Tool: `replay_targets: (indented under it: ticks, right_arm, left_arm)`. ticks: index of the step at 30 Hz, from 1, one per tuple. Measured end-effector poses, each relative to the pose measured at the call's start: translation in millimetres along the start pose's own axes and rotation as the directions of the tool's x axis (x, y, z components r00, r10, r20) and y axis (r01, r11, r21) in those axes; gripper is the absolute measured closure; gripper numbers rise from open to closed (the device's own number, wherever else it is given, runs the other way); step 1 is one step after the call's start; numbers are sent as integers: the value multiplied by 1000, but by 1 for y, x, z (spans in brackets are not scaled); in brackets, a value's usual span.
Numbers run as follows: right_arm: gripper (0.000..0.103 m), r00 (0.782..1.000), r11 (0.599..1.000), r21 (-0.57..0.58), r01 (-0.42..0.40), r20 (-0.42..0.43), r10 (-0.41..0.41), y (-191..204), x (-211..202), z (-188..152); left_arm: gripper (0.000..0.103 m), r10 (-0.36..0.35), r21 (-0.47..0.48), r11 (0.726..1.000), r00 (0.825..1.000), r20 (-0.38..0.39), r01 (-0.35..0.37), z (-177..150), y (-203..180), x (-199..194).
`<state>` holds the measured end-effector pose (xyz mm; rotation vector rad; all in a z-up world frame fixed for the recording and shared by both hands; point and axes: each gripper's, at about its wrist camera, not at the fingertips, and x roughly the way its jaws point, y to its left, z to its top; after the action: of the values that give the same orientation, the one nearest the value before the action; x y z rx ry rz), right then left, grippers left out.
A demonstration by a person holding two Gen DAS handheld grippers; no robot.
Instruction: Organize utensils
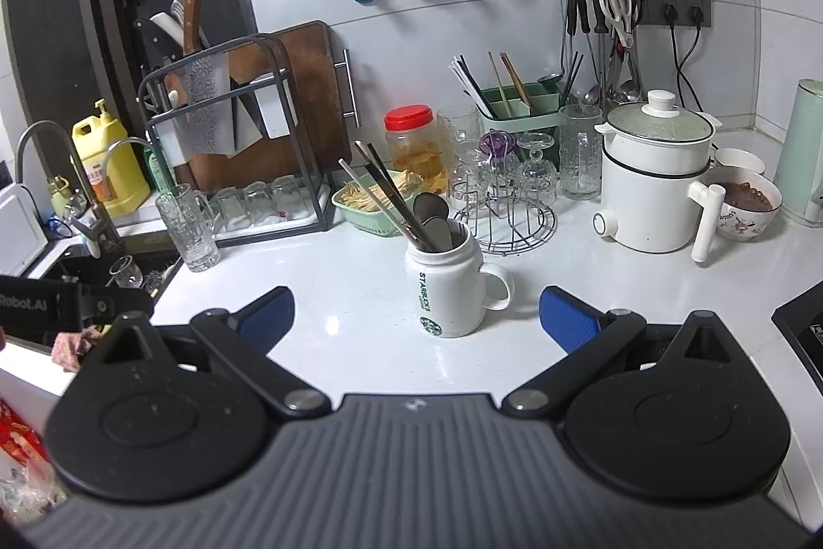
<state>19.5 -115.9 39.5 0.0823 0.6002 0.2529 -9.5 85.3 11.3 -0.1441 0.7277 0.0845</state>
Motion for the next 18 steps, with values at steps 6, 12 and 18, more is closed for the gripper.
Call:
replay_targets:
  ticks: [6, 12, 18]
  right_arm:
    - [0, 1000, 1000, 1, -2, -1, 2, 1, 1, 1]
    - [0, 1000, 1000, 2, 2, 2, -2, 2, 1, 1]
    - [0, 1000, 1000, 2, 4, 4, -4, 1, 2, 0]
  left_arm:
    - [3, 2, -4, 1000, 1000, -6, -2, 0, 2, 1]
    - [3, -1, -8, 1000, 1000, -8, 1, 0, 2, 2]
    - [3, -5, -7, 1000, 1000, -8, 5, 0, 3, 3]
